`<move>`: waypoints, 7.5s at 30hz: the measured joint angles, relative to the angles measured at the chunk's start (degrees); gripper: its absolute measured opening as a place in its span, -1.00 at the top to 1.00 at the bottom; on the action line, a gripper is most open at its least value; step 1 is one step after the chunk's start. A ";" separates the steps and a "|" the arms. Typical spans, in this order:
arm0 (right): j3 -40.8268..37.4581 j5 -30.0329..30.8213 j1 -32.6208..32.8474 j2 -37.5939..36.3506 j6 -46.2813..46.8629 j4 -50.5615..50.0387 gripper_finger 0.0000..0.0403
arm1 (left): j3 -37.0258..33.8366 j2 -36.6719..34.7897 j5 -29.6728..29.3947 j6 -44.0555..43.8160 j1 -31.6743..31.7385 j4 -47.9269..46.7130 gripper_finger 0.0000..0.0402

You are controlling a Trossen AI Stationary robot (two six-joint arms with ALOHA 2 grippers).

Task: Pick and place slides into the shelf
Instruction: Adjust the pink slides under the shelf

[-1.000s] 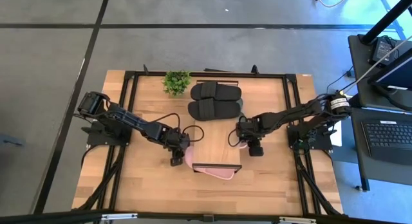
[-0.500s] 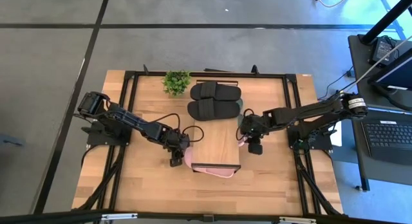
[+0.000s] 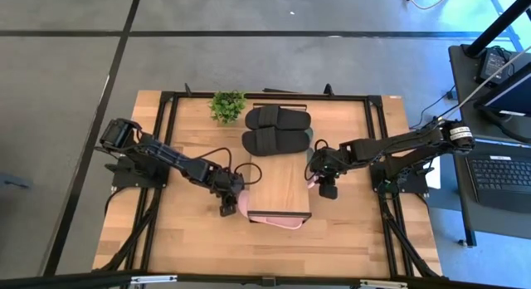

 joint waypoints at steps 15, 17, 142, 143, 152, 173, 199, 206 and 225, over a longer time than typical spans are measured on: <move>0.00 0.05 0.00 0.02 -0.23 -0.04 0.36 | 0.00 -0.04 0.17 0.02 0.04 -0.07 0.06; 0.00 0.07 0.00 0.02 -0.33 -0.05 0.36 | 0.00 -0.04 0.17 0.02 0.04 -0.09 0.06; 24.45 62.55 43.62 50.80 66.14 28.26 0.37 | -0.04 -0.04 -2.17 2.98 -2.36 -0.99 0.06; 24.62 62.59 43.58 50.80 66.15 27.26 0.38 | -0.04 -0.04 -2.19 2.85 -2.50 -1.01 0.06; 27.91 63.06 42.30 50.80 66.13 13.15 0.70 | -0.04 -0.04 -2.43 -1.06 -2.62 -0.89 0.06; 27.96 60.89 40.36 50.80 66.03 10.97 0.96 | -0.04 -0.04 3.45 -6.30 -4.25 4.20 0.06; 32.20 60.66 43.46 50.64 59.67 8.95 0.95 | -0.02 -0.04 0.81 -7.02 -4.31 6.43 0.06; 38.75 52.16 46.71 50.51 69.88 -10.96 0.95 | 0.00 -0.04 0.85 -6.99 -4.40 5.19 0.06; 45.67 39.09 49.30 50.36 87.45 -47.77 0.95 | 0.00 -0.04 -3.52 -8.68 -2.51 1.86 0.06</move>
